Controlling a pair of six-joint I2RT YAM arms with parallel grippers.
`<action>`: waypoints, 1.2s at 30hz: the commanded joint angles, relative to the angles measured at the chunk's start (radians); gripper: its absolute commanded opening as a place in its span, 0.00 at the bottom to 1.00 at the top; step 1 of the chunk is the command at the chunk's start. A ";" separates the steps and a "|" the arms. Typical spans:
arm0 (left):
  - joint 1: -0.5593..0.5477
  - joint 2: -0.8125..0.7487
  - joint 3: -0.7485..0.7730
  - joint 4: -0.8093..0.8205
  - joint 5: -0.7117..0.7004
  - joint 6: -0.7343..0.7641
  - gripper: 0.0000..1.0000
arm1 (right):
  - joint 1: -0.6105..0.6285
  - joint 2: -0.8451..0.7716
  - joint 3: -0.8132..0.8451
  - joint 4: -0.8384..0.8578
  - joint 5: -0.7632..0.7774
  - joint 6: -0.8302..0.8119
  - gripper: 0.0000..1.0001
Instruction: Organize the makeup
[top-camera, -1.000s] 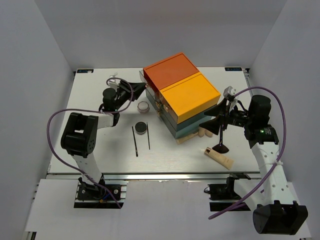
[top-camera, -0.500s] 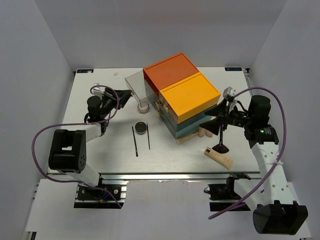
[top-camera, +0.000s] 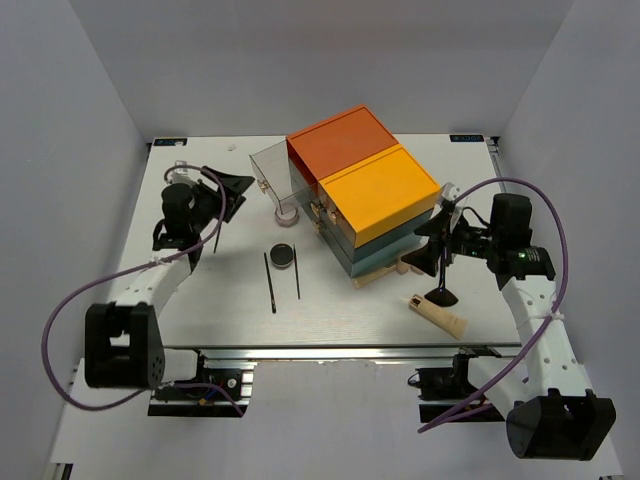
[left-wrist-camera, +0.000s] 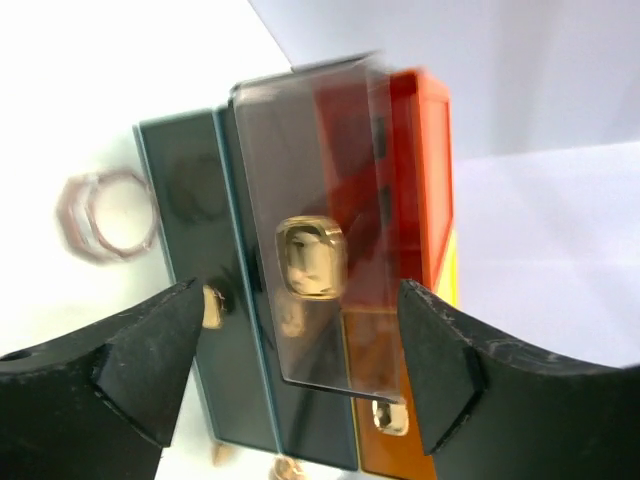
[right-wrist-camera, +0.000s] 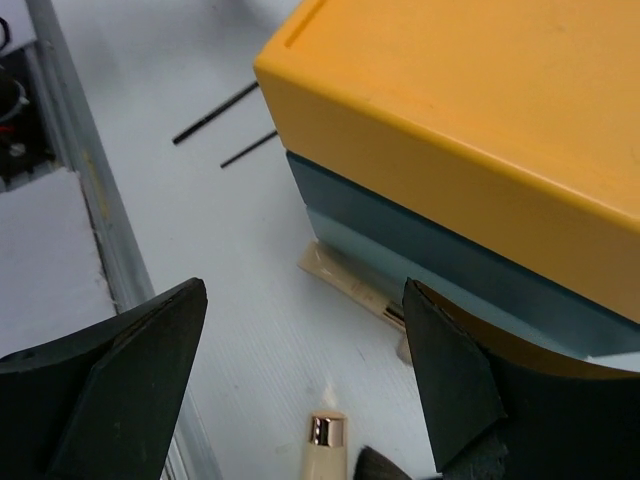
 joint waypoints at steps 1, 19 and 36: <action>0.011 -0.138 0.113 -0.325 -0.170 0.257 0.84 | 0.006 0.002 0.048 -0.127 0.112 -0.172 0.85; -0.298 -0.139 0.060 -0.777 -0.436 0.520 0.88 | 0.012 0.013 -0.056 -0.252 0.393 -0.241 0.89; -0.301 -0.375 -0.078 -0.743 -0.452 0.489 0.90 | 0.027 0.077 -0.144 -0.348 0.594 -0.335 0.88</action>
